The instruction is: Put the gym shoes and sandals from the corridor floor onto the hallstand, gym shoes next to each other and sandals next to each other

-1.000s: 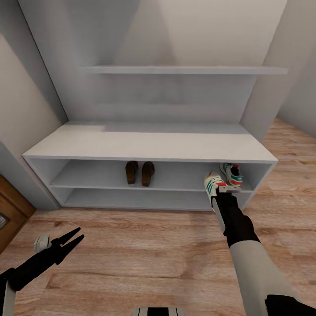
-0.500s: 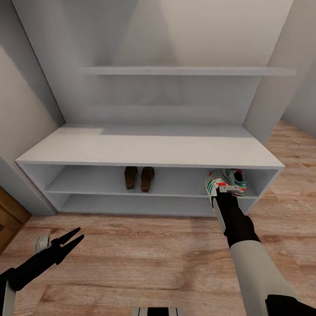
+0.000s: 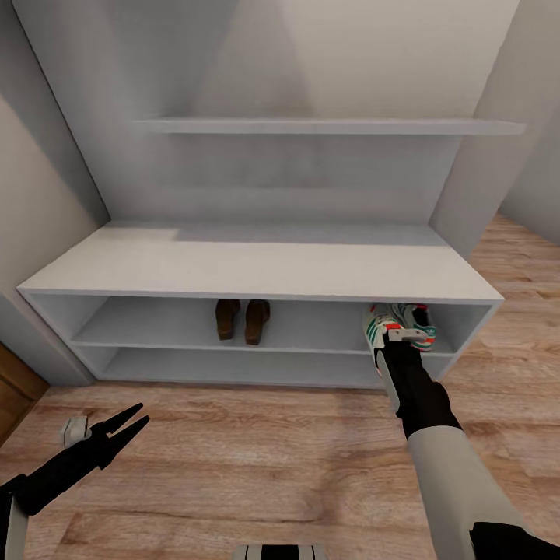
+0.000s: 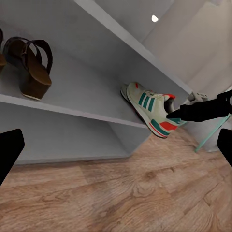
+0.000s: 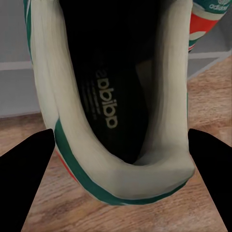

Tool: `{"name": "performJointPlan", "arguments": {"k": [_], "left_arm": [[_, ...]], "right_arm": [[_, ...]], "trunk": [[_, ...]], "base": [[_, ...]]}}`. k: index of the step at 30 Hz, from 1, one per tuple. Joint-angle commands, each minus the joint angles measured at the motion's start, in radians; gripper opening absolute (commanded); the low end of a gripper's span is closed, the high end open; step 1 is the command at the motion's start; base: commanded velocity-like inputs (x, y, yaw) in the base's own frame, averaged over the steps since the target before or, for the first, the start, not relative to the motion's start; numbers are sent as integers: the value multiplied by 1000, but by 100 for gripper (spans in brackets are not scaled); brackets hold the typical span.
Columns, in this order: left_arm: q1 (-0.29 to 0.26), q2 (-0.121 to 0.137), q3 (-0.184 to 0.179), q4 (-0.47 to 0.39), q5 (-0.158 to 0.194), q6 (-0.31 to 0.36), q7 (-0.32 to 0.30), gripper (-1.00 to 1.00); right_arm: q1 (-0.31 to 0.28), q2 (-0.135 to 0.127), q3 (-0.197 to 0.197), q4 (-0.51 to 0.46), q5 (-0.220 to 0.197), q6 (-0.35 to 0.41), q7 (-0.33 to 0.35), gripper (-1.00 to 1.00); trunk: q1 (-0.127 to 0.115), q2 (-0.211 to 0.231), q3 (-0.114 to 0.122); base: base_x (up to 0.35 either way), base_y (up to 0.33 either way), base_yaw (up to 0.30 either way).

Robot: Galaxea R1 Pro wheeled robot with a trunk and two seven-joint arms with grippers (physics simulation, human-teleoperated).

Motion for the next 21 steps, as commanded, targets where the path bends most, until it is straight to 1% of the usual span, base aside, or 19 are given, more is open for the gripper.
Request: {"name": "performJointPlan", "arguments": {"k": [1, 8, 14, 21], "left_arm": [[0, 0, 0, 0, 0, 0, 0, 100], [0, 0, 0, 0, 0, 0, 1, 100], [0, 0, 0, 0, 0, 1, 1, 100], [0, 0, 0, 0, 0, 1, 0, 100]], "right_arm": [[0, 0, 0, 0, 0, 0, 0, -100], [0, -1, 0, 1, 0, -1, 0, -100], [0, -1, 0, 1, 0, -3, 0, -100], [1, -1, 0, 1, 0, -6, 0, -100]], "trunk": [[0, 0, 0], [0, 0, 0], [0, 0, 0], [0, 0, 0]], "base": [[6, -5, 0], [10, -2, 0], [179, 0, 0], [36, 0, 0]]}}
